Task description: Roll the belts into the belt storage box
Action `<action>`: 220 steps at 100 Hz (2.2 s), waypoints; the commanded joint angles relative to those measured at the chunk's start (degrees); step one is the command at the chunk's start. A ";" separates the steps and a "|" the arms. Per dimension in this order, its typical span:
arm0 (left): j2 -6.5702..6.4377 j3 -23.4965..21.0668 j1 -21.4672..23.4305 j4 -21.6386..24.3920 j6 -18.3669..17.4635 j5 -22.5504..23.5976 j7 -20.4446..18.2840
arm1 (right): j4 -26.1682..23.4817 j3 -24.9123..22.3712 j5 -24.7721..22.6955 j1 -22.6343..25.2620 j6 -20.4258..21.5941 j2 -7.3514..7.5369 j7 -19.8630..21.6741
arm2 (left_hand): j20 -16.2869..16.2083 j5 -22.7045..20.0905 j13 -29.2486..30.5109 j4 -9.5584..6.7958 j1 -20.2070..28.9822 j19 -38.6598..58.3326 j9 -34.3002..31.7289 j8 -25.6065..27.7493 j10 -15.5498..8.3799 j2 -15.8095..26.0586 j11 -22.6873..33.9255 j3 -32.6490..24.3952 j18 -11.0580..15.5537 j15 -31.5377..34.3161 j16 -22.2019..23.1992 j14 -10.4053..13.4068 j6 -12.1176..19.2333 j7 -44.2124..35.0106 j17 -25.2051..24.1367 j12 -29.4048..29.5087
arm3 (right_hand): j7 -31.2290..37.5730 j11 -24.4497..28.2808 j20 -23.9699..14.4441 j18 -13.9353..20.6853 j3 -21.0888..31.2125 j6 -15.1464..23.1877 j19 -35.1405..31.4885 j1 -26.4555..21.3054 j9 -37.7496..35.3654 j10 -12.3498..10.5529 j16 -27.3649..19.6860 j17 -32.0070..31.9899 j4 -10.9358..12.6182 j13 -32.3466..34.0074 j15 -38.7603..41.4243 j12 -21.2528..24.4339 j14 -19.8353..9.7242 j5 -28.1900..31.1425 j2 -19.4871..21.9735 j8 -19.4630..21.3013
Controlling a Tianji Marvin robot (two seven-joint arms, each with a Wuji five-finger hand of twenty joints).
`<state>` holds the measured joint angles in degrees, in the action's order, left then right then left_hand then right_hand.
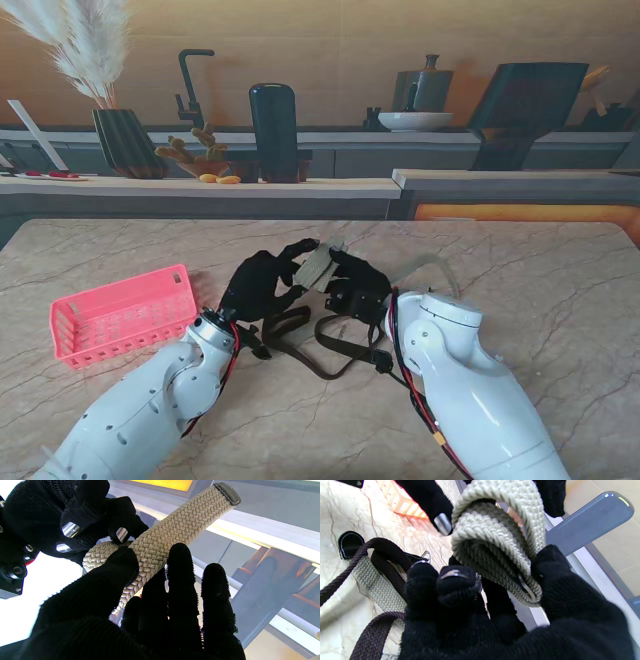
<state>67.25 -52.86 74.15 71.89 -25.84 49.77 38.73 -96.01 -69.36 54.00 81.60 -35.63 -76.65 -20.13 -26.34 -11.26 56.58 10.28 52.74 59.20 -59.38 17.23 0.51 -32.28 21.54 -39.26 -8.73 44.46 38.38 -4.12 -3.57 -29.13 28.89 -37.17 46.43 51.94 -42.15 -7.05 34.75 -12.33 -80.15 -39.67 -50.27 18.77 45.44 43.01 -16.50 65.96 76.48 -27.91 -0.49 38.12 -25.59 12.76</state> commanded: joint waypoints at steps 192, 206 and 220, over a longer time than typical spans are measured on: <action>-2.16 5.49 -4.47 -2.25 4.68 10.47 7.04 | 4.03 5.97 -8.88 -2.58 -1.65 -0.73 7.38 | -4.22 -24.04 3.65 -0.42 -4.80 9.93 -0.12 6.49 2.65 -2.03 25.40 0.13 -6.08 21.12 4.23 -2.12 7.39 -25.22 -2.66 -1.17 | 8.15 8.41 -0.38 4.80 7.38 17.58 -3.78 -2.94 17.77 -1.07 1.45 -11.12 4.86 -11.61 7.33 -8.76 -5.15 7.05 5.28 -3.43; -2.18 5.55 -4.59 -2.35 5.05 10.71 7.59 | 3.45 5.36 -6.78 -2.22 -2.93 -0.88 6.59 | -5.07 -25.95 3.09 -1.00 -2.64 10.83 0.01 8.61 2.75 0.48 26.00 0.94 -6.99 21.69 4.43 -3.11 9.12 -32.99 -3.54 -2.71 | 8.01 8.41 -0.56 4.48 6.93 16.23 -4.12 -3.49 16.79 -0.84 1.61 -10.37 5.09 -10.80 7.60 -8.62 -4.92 6.56 5.95 -3.20; -2.22 5.18 -4.52 -2.05 5.74 11.13 8.39 | 2.71 4.63 -5.06 -1.80 -4.12 -0.98 5.62 | -5.89 -24.98 3.37 -1.68 -2.62 12.10 0.00 10.38 2.30 1.21 26.21 0.34 -7.44 21.29 3.89 -3.50 8.14 -34.58 -3.30 -2.88 | 7.83 8.27 -0.61 3.62 5.56 14.63 -4.74 -3.91 14.79 -0.58 1.36 -8.88 5.58 -9.16 8.14 -8.21 -4.40 6.69 7.23 -2.44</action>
<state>64.72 -47.27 69.75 69.42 -21.10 60.70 46.89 -91.75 -65.23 48.13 79.03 -39.37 -76.86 -15.15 -30.90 -28.48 59.37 10.66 42.24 68.93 -61.20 21.92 1.98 -36.44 50.51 -33.26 -14.87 64.63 42.57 -6.83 1.47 -44.48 26.21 -39.23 48.34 60.63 -41.61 -3.76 29.80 -7.78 -83.63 -34.62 -33.64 17.39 46.14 32.47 -16.66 54.83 83.52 -36.52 -5.21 39.06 -18.50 9.81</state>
